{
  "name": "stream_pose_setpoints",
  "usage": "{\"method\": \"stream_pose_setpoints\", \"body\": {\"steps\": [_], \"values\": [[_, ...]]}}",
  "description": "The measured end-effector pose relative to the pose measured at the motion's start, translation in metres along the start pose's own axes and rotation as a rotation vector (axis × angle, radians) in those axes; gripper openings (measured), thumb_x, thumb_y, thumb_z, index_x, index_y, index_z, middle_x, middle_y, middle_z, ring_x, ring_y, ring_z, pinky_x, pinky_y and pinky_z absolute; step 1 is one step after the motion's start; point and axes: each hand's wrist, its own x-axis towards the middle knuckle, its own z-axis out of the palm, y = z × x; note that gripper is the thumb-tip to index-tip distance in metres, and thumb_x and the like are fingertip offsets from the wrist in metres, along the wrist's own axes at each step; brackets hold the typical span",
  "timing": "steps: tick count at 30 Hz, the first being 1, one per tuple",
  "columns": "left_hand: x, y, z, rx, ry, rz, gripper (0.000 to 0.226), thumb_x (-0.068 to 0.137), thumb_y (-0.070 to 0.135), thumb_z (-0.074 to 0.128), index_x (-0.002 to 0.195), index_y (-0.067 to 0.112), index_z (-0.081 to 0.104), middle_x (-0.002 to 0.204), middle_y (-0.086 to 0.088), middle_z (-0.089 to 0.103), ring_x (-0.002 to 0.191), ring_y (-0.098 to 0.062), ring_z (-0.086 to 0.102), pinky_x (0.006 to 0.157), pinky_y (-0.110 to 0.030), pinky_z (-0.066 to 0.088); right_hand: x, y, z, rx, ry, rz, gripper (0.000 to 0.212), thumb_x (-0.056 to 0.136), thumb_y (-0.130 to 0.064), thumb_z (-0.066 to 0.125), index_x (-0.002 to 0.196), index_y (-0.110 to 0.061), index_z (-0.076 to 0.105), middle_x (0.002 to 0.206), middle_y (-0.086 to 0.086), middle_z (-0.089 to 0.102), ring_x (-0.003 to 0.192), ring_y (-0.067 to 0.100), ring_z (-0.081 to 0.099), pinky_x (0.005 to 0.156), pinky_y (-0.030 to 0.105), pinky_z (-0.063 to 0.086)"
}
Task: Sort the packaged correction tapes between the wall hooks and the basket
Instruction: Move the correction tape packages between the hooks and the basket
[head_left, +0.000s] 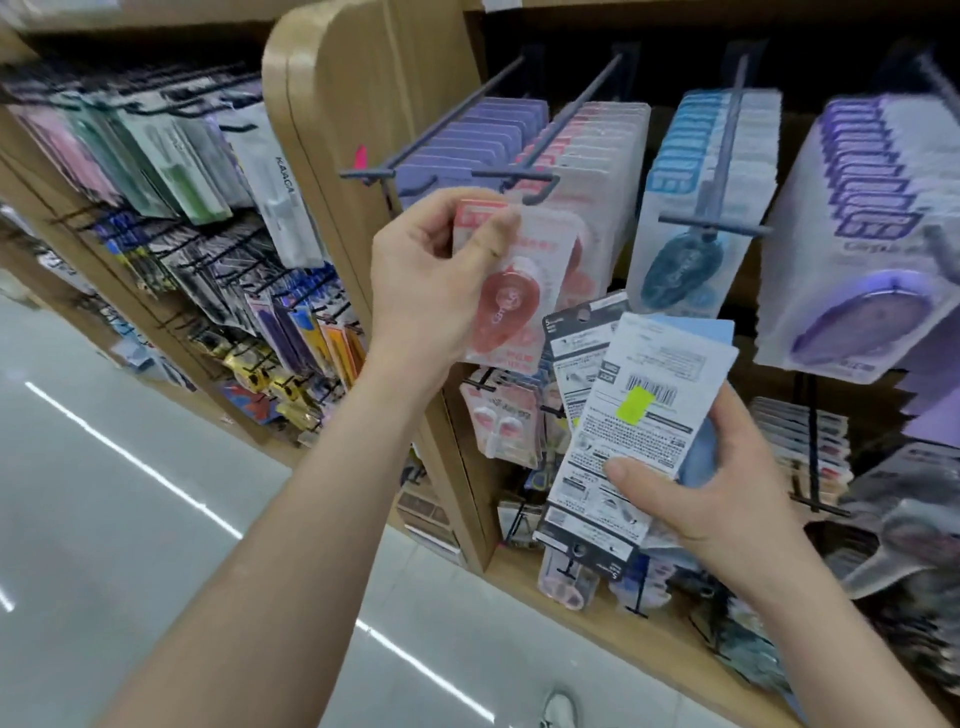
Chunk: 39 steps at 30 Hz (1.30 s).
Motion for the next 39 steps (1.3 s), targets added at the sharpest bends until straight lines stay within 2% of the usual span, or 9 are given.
{"method": "stream_pose_setpoints", "body": {"steps": [12, 17, 20, 23, 26, 30, 34, 36, 39], "values": [[0.017, 0.009, 0.004, -0.089, -0.188, -0.119, 0.018, 0.100, 0.010, 0.055, 0.090, 0.016, 0.068, 0.068, 0.019, 0.070, 0.070, 0.006, 0.064, 0.061, -0.013, 0.050, 0.001, -0.005, 0.023, -0.010, 0.100, 0.025, 0.068, 0.071, 0.004, 0.081, 0.110, -0.044, 0.053, 0.103, -0.033, 0.069, 0.099, -0.009, 0.065, 0.073, 0.007, 0.050], [0.010, -0.011, 0.005, -0.113, -0.272, -0.214, 0.015, 0.101, 0.015, 0.054, 0.114, 0.021, 0.058, 0.098, 0.009, 0.072, 0.093, -0.009, 0.070, 0.079, -0.030, 0.057, -0.005, -0.008, 0.035, 0.072, 0.203, 0.039, 0.063, 0.071, 0.007, 0.078, 0.111, -0.036, 0.054, 0.098, -0.027, 0.072, 0.092, -0.006, 0.068, 0.068, 0.009, 0.052], [-0.007, -0.029, -0.009, -0.037, -0.226, -0.244, 0.024, 0.094, 0.016, 0.065, 0.104, 0.034, 0.052, 0.086, 0.003, 0.073, 0.086, -0.019, 0.070, 0.084, -0.045, 0.057, -0.006, -0.009, 0.041, 0.133, 0.273, 0.026, 0.060, 0.071, 0.007, 0.076, 0.111, -0.031, 0.054, 0.095, -0.027, 0.072, 0.090, -0.006, 0.068, 0.068, 0.010, 0.052], [-0.012, -0.039, -0.011, 0.022, -0.122, -0.176, 0.034, 0.091, 0.013, 0.068, 0.087, 0.040, 0.048, 0.076, 0.001, 0.070, 0.078, -0.023, 0.070, 0.077, -0.053, 0.057, -0.008, -0.010, 0.045, 0.184, 0.309, 0.016, 0.059, 0.063, -0.007, 0.077, 0.113, -0.030, 0.054, 0.098, -0.023, 0.074, 0.092, -0.002, 0.070, 0.070, 0.013, 0.054], [-0.003, -0.044, 0.000, 0.125, -0.103, -0.055, 0.036, 0.091, 0.012, 0.066, 0.078, 0.042, 0.051, 0.073, 0.008, 0.064, 0.072, -0.020, 0.066, 0.072, -0.044, 0.057, -0.009, -0.007, 0.049, 0.216, 0.336, 0.018, 0.063, 0.066, -0.007, 0.087, 0.114, -0.031, 0.055, 0.103, -0.017, 0.074, 0.097, 0.004, 0.070, 0.074, 0.018, 0.056], [0.001, -0.050, 0.010, 0.142, -0.122, -0.011, 0.036, 0.092, 0.009, 0.061, 0.083, 0.044, 0.063, 0.072, 0.024, 0.063, 0.069, 0.001, 0.059, 0.070, -0.021, 0.052, -0.008, -0.004, 0.052, 0.212, 0.363, 0.010, 0.060, 0.065, -0.010, 0.077, 0.117, -0.032, 0.056, 0.110, -0.012, 0.074, 0.105, 0.010, 0.069, 0.083, 0.026, 0.058], [-0.010, -0.043, 0.003, 0.263, -0.154, 0.153, 0.019, 0.092, 0.014, 0.063, 0.105, 0.026, 0.070, 0.095, 0.010, 0.052, 0.082, 0.007, 0.056, 0.077, -0.011, 0.047, -0.007, 0.000, 0.055, 0.225, 0.402, 0.006, 0.061, 0.065, -0.011, 0.078, 0.118, -0.031, 0.056, 0.113, -0.008, 0.073, 0.108, 0.014, 0.069, 0.087, 0.031, 0.058], [-0.033, -0.034, -0.005, 0.216, -0.298, 0.176, 0.021, 0.090, 0.023, 0.066, 0.111, 0.027, 0.068, 0.102, 0.009, 0.051, 0.093, 0.001, 0.057, 0.080, -0.014, 0.049, -0.007, -0.002, 0.057, 0.211, 0.428, -0.001, 0.061, 0.066, -0.011, 0.080, 0.119, -0.030, 0.056, 0.112, -0.009, 0.074, 0.107, 0.013, 0.069, 0.087, 0.030, 0.058], [-0.066, -0.018, -0.010, 0.158, -0.682, -0.057, 0.041, 0.084, 0.056, 0.067, 0.121, 0.038, 0.061, 0.118, 0.014, 0.052, 0.108, 0.001, 0.055, 0.086, -0.011, 0.047, -0.008, -0.009, 0.060, 0.142, 0.448, -0.026, 0.059, 0.070, -0.004, 0.086, 0.115, -0.028, 0.057, 0.101, -0.023, 0.073, 0.096, -0.004, 0.068, 0.078, 0.015, 0.054]]}}
